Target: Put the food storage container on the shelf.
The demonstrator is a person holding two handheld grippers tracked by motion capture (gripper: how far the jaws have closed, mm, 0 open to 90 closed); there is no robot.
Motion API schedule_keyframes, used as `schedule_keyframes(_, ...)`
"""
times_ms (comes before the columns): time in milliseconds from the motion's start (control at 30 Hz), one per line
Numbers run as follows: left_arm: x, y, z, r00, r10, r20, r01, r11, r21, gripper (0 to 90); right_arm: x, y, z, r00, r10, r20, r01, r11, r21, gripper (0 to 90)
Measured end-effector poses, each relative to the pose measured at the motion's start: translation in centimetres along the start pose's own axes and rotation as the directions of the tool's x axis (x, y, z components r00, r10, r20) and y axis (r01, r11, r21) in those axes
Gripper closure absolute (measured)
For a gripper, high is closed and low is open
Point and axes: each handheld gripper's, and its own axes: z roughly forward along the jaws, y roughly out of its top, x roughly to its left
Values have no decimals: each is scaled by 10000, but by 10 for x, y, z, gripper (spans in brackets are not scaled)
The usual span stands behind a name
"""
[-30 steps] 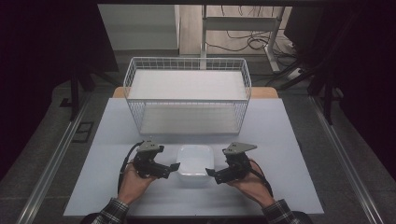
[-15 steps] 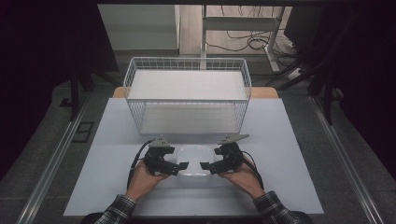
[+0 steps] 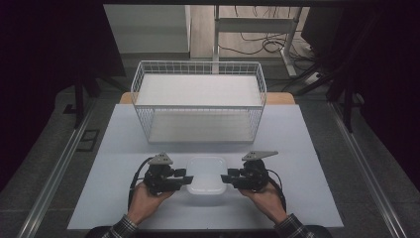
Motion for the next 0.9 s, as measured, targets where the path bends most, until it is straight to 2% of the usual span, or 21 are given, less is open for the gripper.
schedule_keyframes(33,-1,-1,-1,10000,-53,-41,53,10000,-23,601,0,0,0,10000,0,0,0,10000,0,619)
schedule_keyframes(133,-3,-1,-5,9999,-146,-72,145,9999,-92,653,2,-2,-4,9986,530,-37,-530,9983,-224,681)
schedule_keyframes(233,0,-2,-8,9991,-383,206,389,9988,-298,693,3,-2,-6,9983,589,39,-587,9978,-312,707)
schedule_keyframes(267,2,-3,-9,9985,-494,241,503,9979,-418,748,4,-3,-7,9980,626,125,-620,9970,-472,755)
schedule_keyframes(333,2,-4,-10,9987,-507,34,508,9971,-567,778,4,-3,-8,9979,626,160,-617,9966,-538,781)
schedule_keyframes(433,0,-4,-9,9982,-539,-253,520,9961,-719,796,7,-4,-6,9981,311,540,-273,9972,-701,784)
schedule_keyframes(633,1,0,-10,9970,-525,-567,460,9927,-1111,796,5,0,-5,9981,195,585,-137,9952,-967,785)
schedule_keyframes(800,7,11,-14,9964,-467,-712,357,9882,-1488,796,4,13,-5,9978,-101,659,188,9909,-1332,785)
schedule_keyframes(900,12,19,-13,9961,-366,-804,240,9879,-1533,796,-1,22,-4,9973,-225,702,326,9888,-1456,784)
